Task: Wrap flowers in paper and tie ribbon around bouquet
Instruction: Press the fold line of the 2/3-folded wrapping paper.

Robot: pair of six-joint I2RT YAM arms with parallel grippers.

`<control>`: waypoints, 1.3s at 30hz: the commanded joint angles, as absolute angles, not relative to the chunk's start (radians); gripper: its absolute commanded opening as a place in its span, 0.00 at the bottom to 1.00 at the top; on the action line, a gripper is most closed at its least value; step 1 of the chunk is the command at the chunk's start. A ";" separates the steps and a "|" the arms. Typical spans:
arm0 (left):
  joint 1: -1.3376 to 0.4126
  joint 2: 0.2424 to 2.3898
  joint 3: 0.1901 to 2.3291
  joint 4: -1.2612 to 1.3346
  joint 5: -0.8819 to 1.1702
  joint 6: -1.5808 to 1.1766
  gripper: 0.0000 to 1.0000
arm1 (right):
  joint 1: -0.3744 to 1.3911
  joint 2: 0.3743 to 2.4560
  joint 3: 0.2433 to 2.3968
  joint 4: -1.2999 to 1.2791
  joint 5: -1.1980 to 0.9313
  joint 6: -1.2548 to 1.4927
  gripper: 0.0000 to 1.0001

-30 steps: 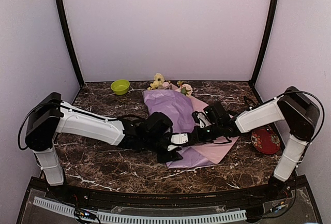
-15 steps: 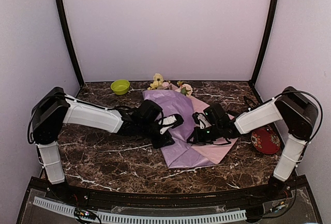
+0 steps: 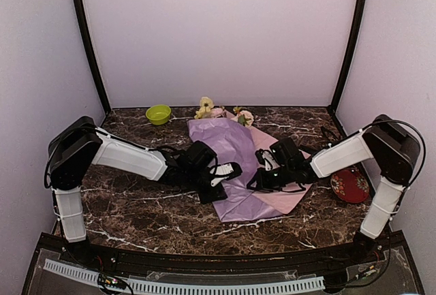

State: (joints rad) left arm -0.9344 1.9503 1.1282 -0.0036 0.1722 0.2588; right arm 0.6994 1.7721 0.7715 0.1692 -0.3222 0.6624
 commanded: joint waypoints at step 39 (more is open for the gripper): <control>-1.064 1.734 0.913 -0.061 0.000 0.289 0.34 | 0.644 1.854 0.817 0.021 -0.375 0.537 0.07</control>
State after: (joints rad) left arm -1.0126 1.8065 0.9546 -0.0040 0.0681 0.2604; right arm 0.6514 1.8038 0.8185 0.1028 -0.4480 0.5587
